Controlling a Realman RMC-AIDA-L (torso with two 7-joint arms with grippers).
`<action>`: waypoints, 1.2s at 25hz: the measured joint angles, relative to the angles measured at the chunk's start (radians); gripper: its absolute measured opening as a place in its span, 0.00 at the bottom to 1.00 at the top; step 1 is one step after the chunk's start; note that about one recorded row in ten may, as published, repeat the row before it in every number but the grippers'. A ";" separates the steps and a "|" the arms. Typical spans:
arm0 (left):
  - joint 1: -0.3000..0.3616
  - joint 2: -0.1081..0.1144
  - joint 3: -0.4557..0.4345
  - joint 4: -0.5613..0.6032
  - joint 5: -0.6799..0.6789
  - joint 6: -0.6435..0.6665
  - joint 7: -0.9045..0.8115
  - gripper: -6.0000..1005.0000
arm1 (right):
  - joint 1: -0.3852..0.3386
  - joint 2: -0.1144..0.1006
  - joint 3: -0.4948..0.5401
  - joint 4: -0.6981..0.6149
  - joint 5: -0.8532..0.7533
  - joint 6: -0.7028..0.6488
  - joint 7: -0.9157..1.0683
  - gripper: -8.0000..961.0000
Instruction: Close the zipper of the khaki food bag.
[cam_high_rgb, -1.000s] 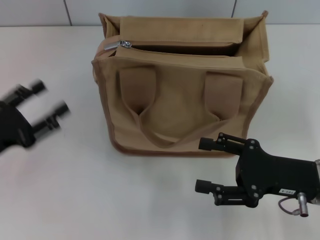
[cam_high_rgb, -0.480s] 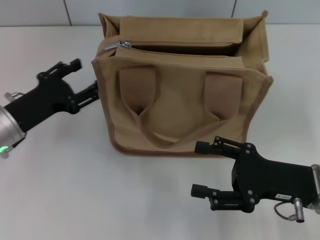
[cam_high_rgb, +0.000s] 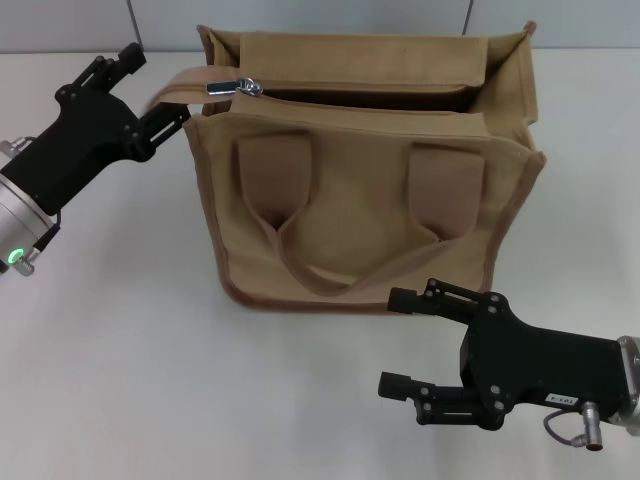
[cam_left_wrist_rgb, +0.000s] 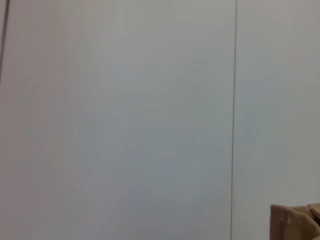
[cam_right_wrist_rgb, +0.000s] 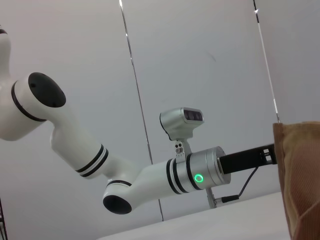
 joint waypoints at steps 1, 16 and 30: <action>-0.001 0.000 0.000 -0.003 -0.005 0.000 0.000 0.77 | 0.001 0.000 0.000 0.001 0.000 0.000 0.000 0.86; 0.034 0.000 -0.016 -0.099 -0.085 0.029 0.155 0.75 | 0.008 0.000 0.002 0.006 0.019 0.004 0.000 0.86; 0.048 0.001 -0.019 -0.135 -0.089 0.042 0.160 0.11 | 0.012 0.000 0.003 0.008 0.027 0.002 0.008 0.84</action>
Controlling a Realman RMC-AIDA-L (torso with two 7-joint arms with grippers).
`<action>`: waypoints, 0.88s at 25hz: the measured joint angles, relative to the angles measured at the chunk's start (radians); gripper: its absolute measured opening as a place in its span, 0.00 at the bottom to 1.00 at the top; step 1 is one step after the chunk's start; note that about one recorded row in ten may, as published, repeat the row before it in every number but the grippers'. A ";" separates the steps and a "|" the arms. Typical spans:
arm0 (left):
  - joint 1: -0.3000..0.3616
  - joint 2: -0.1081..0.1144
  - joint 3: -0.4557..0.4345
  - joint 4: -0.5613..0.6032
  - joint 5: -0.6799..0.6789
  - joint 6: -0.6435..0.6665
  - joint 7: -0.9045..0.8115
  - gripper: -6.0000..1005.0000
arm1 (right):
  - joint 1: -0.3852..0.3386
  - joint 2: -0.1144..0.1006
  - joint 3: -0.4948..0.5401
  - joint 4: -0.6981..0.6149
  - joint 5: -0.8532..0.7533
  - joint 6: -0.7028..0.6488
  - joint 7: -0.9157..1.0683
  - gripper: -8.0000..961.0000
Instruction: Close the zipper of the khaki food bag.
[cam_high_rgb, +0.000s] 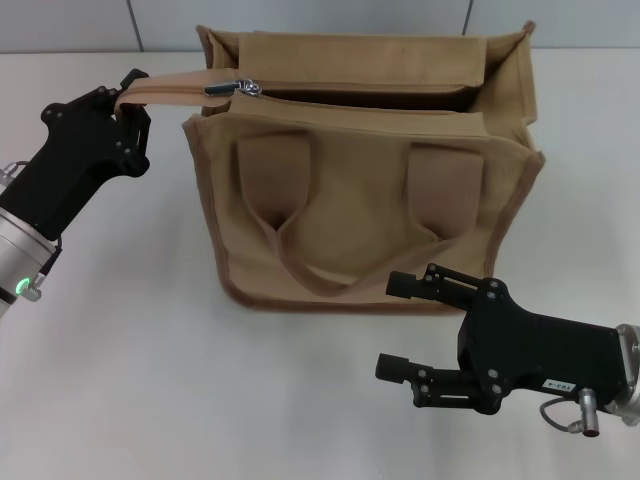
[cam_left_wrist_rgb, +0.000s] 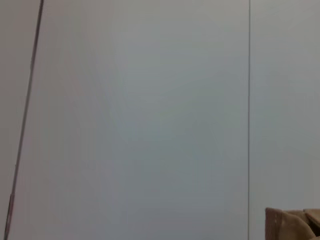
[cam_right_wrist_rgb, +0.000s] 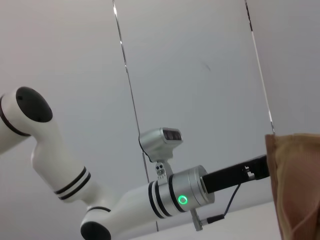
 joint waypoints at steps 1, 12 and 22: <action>0.000 0.000 -0.001 -0.001 0.000 0.000 -0.001 0.09 | 0.002 0.000 0.001 0.005 0.000 -0.003 0.001 0.84; -0.013 0.002 -0.025 -0.028 -0.002 0.061 -0.107 0.02 | -0.011 -0.009 0.167 -0.059 0.033 -0.153 0.251 0.81; -0.018 0.006 -0.064 -0.014 0.001 0.101 -0.331 0.02 | 0.099 -0.009 0.216 -0.068 0.233 -0.155 0.634 0.79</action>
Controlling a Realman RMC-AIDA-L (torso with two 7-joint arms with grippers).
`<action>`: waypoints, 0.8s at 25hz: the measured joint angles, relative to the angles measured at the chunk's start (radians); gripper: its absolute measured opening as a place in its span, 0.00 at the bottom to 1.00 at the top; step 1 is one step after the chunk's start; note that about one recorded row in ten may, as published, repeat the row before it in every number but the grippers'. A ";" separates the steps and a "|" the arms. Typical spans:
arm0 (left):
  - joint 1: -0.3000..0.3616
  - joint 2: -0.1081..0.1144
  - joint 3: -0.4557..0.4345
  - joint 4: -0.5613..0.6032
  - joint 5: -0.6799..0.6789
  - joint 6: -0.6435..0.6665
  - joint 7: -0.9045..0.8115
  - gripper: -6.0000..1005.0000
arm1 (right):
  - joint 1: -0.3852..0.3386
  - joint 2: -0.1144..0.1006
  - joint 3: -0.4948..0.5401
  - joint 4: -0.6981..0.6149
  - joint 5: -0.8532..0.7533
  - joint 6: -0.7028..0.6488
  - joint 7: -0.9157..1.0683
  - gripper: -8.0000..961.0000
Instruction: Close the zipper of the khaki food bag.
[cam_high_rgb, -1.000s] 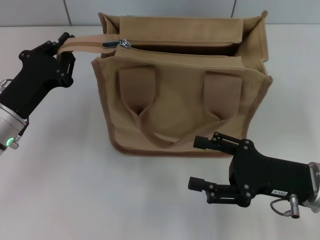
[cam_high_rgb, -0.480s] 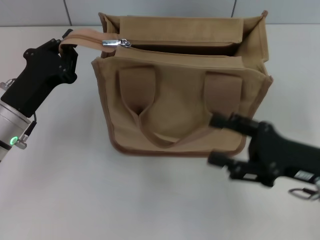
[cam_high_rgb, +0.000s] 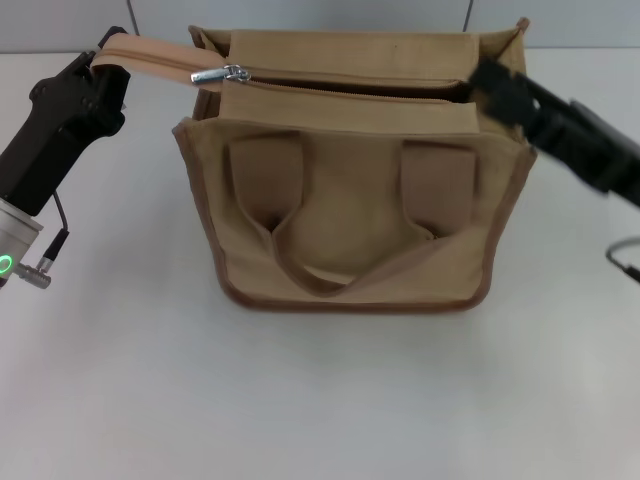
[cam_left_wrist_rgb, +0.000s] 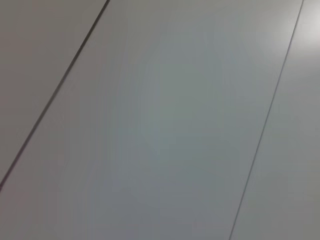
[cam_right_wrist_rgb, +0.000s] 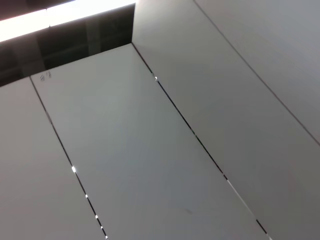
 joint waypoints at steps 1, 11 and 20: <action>0.000 0.000 0.000 0.000 0.000 0.000 0.000 0.02 | 0.000 0.000 0.000 0.000 0.000 0.000 0.000 0.79; -0.061 -0.007 0.046 -0.046 0.008 0.061 -0.054 0.02 | 0.102 0.001 -0.009 -0.034 0.005 0.087 0.173 0.76; -0.102 -0.005 0.040 -0.048 0.005 0.088 -0.100 0.02 | 0.124 0.005 -0.011 0.036 0.003 0.207 0.184 0.63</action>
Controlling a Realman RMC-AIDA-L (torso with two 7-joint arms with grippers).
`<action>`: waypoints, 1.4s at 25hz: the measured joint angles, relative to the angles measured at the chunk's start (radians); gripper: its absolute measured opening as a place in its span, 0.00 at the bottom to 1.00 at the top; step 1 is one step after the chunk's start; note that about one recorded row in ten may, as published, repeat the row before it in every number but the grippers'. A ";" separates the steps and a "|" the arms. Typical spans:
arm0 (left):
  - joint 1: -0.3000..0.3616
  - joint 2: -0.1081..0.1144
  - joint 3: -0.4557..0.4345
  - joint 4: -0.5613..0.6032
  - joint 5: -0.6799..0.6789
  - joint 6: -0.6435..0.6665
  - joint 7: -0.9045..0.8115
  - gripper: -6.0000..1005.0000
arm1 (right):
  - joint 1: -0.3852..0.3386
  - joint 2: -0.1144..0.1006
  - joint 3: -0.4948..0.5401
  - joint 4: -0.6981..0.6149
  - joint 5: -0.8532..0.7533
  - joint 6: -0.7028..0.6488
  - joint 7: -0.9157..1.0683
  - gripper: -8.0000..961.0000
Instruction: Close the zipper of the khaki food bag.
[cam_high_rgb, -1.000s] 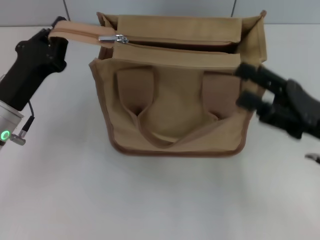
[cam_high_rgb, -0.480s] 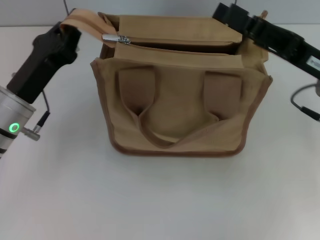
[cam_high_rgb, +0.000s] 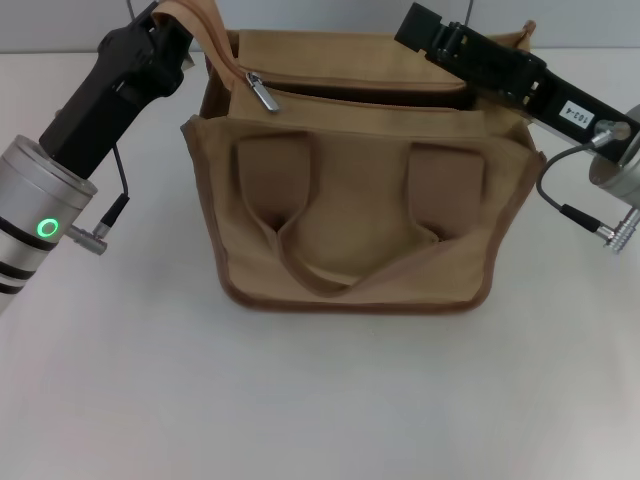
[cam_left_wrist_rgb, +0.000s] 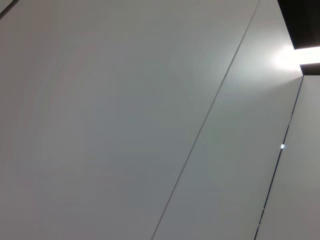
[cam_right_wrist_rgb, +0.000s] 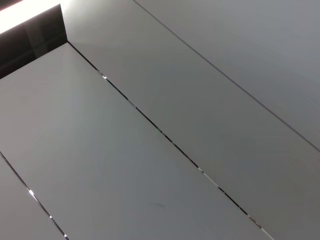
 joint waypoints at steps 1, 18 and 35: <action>-0.001 -0.001 0.001 -0.001 0.000 0.000 0.000 0.02 | 0.000 0.000 0.000 0.000 0.000 0.000 0.000 0.63; -0.013 0.001 0.040 0.007 0.003 0.042 -0.010 0.02 | 0.104 0.002 -0.197 -0.031 -0.009 0.130 0.053 0.63; -0.049 0.001 0.290 0.418 -0.001 0.024 -0.297 0.02 | 0.016 -0.002 -0.301 -0.274 -0.012 0.119 0.060 0.63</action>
